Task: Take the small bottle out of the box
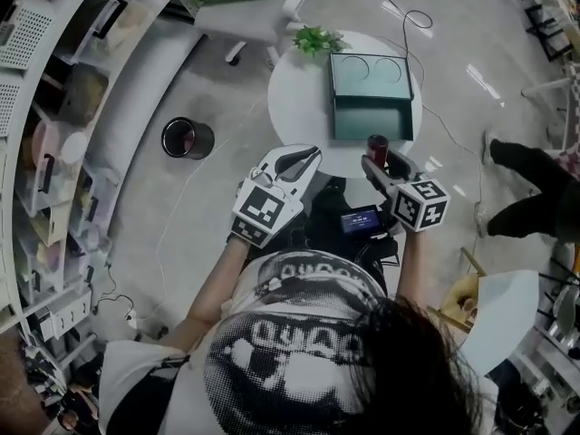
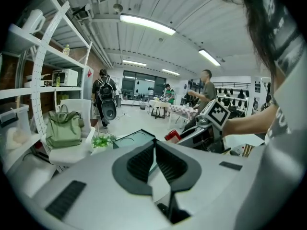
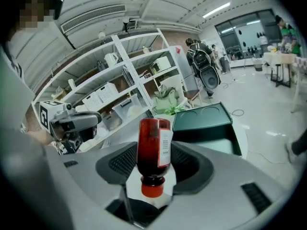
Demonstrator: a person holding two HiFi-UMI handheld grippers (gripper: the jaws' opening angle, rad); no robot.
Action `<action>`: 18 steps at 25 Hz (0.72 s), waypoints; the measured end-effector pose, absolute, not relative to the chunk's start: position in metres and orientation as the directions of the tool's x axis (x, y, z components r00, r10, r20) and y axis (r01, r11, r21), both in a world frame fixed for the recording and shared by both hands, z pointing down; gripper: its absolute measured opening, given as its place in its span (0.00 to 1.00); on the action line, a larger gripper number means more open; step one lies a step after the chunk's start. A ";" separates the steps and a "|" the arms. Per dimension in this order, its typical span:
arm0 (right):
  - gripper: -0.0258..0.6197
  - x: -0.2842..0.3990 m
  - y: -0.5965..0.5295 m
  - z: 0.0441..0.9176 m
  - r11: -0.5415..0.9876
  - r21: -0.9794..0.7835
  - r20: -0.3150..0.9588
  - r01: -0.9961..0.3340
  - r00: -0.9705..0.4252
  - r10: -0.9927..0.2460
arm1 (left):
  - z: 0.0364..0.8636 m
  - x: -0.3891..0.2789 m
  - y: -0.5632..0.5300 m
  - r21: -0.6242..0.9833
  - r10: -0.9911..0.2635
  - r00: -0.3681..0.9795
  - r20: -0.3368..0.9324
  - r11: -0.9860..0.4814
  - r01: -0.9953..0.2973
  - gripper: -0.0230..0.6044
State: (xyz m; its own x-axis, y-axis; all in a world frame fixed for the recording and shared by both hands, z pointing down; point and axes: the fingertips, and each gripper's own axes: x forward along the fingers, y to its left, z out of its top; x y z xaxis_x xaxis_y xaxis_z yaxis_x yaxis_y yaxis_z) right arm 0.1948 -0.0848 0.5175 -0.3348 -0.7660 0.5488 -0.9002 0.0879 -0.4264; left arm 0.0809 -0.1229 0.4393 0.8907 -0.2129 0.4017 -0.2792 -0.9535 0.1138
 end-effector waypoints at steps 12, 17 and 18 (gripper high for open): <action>0.38 0.136 -0.034 0.497 -0.072 -0.503 0.451 -0.861 -0.191 -0.872 | 0.448 0.037 -0.082 0.114 -0.061 0.909 0.411 -0.986 -0.118 0.07; 0.38 0.123 -0.008 0.493 -0.120 -0.512 0.442 -0.850 -0.141 -0.886 | 0.449 0.037 -0.062 0.117 0.002 0.914 0.406 -0.992 -0.050 0.07; 0.38 0.122 -0.004 0.492 -0.128 -0.513 0.440 -0.849 -0.132 -0.888 | 0.450 0.037 -0.058 0.116 0.013 0.914 0.406 -0.992 -0.038 0.07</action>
State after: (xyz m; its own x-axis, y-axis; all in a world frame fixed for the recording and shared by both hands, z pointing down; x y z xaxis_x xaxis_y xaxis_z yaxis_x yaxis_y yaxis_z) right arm 0.1216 -0.0037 0.4922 -0.1316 -0.8884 0.4399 -0.8487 -0.1283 -0.5131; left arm 0.0368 -0.0580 0.4496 0.9137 0.0127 0.4063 -0.0380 -0.9925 0.1164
